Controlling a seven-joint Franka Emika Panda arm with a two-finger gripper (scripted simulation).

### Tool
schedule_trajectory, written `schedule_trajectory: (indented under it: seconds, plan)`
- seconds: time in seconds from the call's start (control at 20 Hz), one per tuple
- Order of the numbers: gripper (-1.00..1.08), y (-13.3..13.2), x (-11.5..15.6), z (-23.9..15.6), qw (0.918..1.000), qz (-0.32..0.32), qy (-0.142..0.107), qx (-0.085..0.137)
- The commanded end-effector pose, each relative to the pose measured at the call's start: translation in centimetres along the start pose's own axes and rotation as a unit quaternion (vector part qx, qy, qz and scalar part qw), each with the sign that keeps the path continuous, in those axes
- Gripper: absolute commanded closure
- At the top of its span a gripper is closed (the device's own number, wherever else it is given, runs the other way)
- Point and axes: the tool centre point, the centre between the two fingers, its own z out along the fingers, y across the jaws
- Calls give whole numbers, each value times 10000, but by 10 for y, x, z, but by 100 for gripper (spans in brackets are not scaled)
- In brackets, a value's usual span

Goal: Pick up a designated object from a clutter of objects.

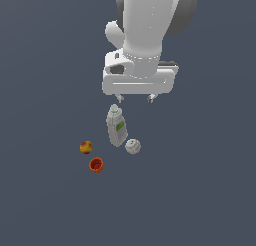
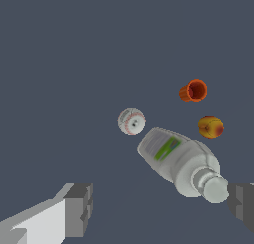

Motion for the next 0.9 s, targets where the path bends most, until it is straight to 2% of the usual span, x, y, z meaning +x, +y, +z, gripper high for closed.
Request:
schedule_trajectory:
  seconds: [0.0, 0.5, 0.85]
  plan:
    - [-92, 0, 0, 0, 10000, 0, 0, 0]
    - [-92, -18, -1, 10, 9995, -313, -56, -74]
    - [-92, -18, 0, 12, 9997, -247, -52, -65]
